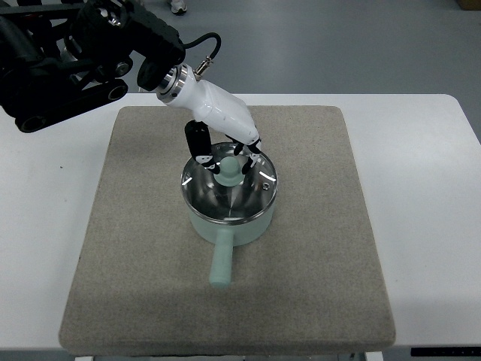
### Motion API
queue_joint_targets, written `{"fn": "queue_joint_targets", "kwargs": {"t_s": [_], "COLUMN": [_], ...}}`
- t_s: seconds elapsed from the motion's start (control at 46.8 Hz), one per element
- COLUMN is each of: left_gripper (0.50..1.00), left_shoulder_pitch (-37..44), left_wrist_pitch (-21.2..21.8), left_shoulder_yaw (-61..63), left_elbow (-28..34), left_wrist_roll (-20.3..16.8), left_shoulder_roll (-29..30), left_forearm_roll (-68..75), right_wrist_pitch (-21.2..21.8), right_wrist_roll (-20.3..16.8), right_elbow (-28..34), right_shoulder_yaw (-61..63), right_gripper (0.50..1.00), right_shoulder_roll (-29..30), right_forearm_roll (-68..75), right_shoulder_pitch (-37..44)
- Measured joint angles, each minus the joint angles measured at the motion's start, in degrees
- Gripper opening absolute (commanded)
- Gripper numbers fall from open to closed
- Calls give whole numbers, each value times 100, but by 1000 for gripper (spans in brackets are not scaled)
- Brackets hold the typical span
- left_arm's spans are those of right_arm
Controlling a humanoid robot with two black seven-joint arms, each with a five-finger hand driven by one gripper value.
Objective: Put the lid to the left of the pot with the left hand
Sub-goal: 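Close the left hand's fingers around the green knob of the lid, then lift the glass lid off the pot with the left hand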
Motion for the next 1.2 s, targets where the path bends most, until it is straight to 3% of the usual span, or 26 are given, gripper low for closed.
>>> {"fn": "queue_joint_targets", "kwargs": {"t_s": [0.107, 0.235, 1.197], "left_gripper": [606, 500, 500], "left_shoulder_pitch": [33, 44, -3], "left_wrist_pitch": [3, 6, 111], "left_shoulder_yaw": [0, 3, -211], "left_elbow": [-1, -22, 13], "left_wrist_roll": [-1, 0, 1], "left_shoulder_roll": [5, 9, 97], "left_forearm_roll": [0, 0, -21], "right_wrist_pitch": [-1, -1, 1], "right_wrist_roll": [0, 0, 0], "right_elbow": [0, 0, 0], "right_shoulder_yaw": [0, -2, -1], "right_gripper": [924, 924, 924], "right_shoulder_roll": [0, 0, 0], "right_forearm_roll": [0, 0, 0], "right_shoulder_pitch": [0, 0, 0]}}
